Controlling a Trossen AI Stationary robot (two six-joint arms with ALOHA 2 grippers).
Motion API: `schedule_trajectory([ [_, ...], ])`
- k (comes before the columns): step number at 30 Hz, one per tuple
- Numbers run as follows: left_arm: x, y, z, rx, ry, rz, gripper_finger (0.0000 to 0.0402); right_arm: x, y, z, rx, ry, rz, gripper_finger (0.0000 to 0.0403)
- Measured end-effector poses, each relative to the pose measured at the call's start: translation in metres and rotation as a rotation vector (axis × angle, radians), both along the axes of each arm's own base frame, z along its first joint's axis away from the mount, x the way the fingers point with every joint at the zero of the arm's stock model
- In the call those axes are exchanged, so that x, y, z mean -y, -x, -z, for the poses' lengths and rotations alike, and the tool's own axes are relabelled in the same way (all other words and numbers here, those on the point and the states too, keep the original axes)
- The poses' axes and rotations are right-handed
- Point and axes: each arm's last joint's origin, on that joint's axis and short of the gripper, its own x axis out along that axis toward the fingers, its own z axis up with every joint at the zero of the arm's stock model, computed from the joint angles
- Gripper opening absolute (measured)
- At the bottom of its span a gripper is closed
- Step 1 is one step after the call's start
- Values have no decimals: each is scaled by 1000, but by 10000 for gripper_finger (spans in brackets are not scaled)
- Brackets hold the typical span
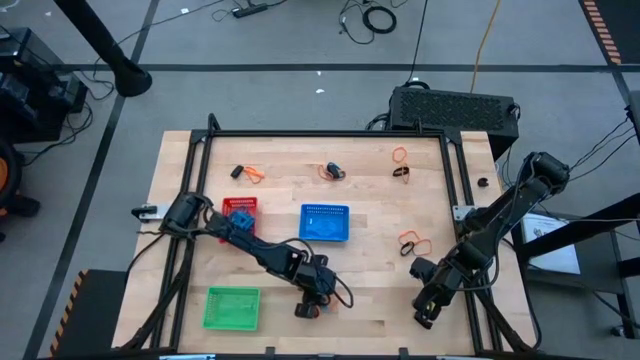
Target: Sort rubber bands into baskets
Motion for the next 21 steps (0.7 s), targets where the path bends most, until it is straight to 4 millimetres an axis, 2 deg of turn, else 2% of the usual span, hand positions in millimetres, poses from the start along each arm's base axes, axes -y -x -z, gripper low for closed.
schedule_trajectory([
  [10,-4,6,-15,34,-83,54,130,1,-1,0,21,20,15,161],
  [21,-8,3,-15,60,-102,68,130,1,-1,0,22,21,15,161],
])
